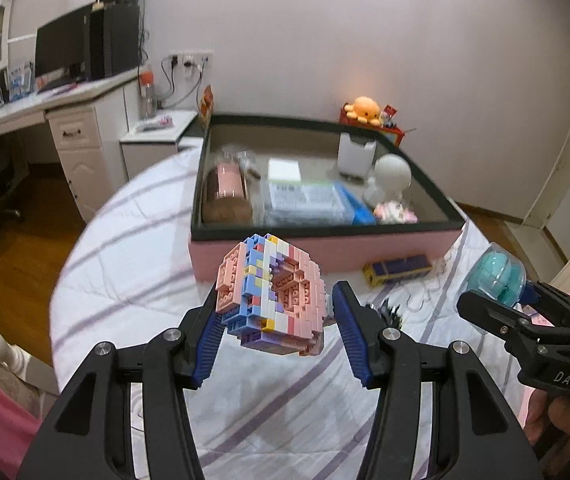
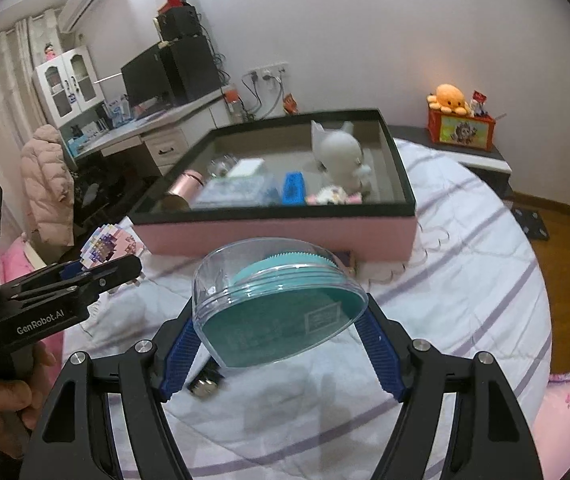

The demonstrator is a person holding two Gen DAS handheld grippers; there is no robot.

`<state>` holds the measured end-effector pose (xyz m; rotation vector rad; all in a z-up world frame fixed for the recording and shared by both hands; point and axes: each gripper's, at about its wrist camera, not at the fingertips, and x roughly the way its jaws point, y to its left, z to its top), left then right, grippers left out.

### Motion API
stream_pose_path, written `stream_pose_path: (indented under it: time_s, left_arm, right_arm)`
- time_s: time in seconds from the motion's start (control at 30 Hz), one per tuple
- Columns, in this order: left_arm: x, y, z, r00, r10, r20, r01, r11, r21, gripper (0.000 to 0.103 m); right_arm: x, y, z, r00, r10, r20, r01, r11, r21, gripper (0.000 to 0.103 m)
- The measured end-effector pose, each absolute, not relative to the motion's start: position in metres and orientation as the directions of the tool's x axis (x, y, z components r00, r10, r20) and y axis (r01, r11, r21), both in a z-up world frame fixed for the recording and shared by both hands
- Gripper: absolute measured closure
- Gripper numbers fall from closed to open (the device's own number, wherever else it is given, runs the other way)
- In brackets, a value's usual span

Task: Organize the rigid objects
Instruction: 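Carry the block donut and teal case into the tray and open both tools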

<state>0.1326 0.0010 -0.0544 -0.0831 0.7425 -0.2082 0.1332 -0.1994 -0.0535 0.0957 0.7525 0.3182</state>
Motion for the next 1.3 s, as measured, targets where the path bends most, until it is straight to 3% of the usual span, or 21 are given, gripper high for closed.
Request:
stream_pose_path:
  time_s: [0.37, 0.67, 1.03, 1.3]
  left_arm:
    - [0.163, -0.006, 0.004, 0.788, -0.225, -0.573, 0.194, 0.974, -0.117, 0.049]
    - [0.233, -0.009, 0.016, 0.788, -0.231, -0.571, 0.201, 0.973, -0.116, 0.049]
    - [0.330, -0.026, -0.027, 0.705, -0.219, -0.675, 0.193, 0.974, -0.114, 0.049]
    - [0.356, -0.033, -0.060, 0.619, -0.193, -0.761, 0.193, 0.977, -0.091, 0.049]
  right_arm:
    - [0.169, -0.192, 0.003, 0.732, 0.338, -0.591, -0.297, 0.940, 0.169, 0.028]
    - [0.235, -0.187, 0.023, 0.734, 0.319, -0.599, -0.286, 0.946, 0.153, 0.028]
    - [0.332, -0.188, -0.023, 0.637, 0.304, -0.709, -0.212, 0.953, 0.218, 0.028]
    - [0.351, -0.196, -0.052, 0.586, 0.274, -0.763, -0.160, 0.962, 0.222, 0.028]
